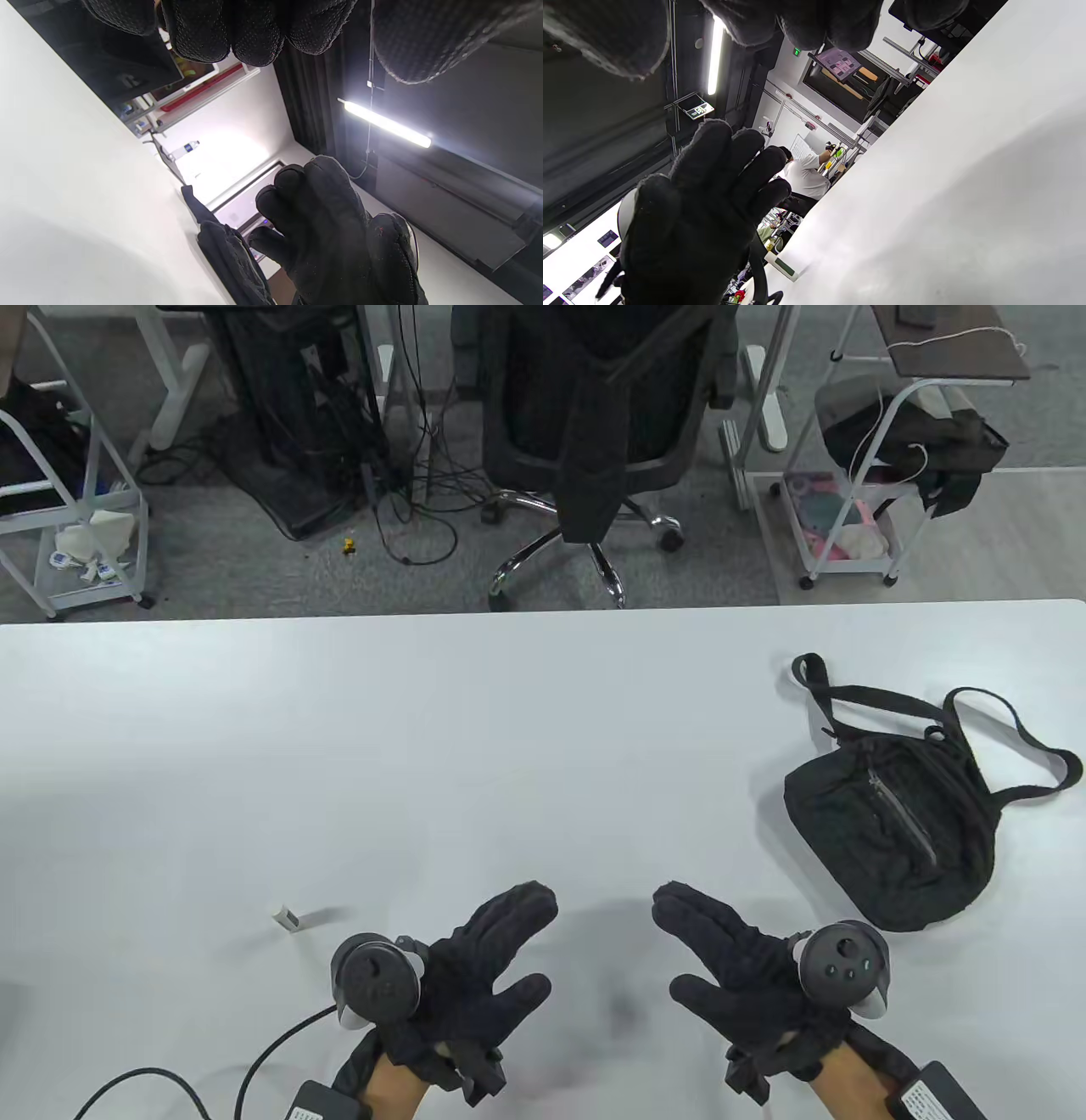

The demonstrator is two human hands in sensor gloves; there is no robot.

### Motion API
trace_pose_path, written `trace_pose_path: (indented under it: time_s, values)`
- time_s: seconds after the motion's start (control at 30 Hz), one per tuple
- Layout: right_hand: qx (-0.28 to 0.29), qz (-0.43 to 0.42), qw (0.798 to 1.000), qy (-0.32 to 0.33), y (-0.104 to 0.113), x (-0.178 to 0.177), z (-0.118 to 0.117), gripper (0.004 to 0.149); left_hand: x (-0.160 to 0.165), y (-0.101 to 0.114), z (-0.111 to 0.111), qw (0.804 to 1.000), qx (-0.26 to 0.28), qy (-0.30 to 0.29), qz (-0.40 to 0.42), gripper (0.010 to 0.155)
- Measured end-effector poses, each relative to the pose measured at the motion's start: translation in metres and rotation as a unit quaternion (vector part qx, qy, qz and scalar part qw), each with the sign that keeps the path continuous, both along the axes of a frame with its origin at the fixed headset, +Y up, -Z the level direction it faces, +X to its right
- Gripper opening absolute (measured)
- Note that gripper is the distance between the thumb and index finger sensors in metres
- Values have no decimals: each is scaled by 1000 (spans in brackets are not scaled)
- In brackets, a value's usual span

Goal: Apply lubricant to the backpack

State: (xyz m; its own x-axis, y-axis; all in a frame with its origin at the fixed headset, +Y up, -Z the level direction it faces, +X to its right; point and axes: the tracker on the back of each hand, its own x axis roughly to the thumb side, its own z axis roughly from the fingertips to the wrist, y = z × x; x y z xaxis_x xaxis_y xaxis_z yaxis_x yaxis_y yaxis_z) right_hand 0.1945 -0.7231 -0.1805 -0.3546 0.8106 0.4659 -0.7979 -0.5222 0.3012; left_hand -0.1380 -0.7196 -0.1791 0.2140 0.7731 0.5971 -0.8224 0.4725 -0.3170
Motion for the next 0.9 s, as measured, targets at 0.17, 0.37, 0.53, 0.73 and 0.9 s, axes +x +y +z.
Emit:
trace_pose_path:
  time_s: [0.17, 0.37, 0.53, 0.73, 0.9]
  values:
    - [3, 12, 1000, 3, 0, -2, 1, 75, 0, 0, 1, 1000, 5, -1, 0, 76]
    - [8, 26, 999, -19, 1, 5, -1, 75, 1, 2, 3, 1000, 12, -2, -4, 75]
    - [-6, 60, 995, -80, 7, 28, -9, 75, 0, 4, 4, 1000, 19, 0, -12, 75]
    - [-22, 110, 968, -225, 12, 68, -20, 77, 0, 6, 5, 999, 32, 4, -24, 75]
    - [-80, 251, 884, -386, 4, 107, -31, 84, 0, 5, 5, 999, 28, 2, -27, 75]
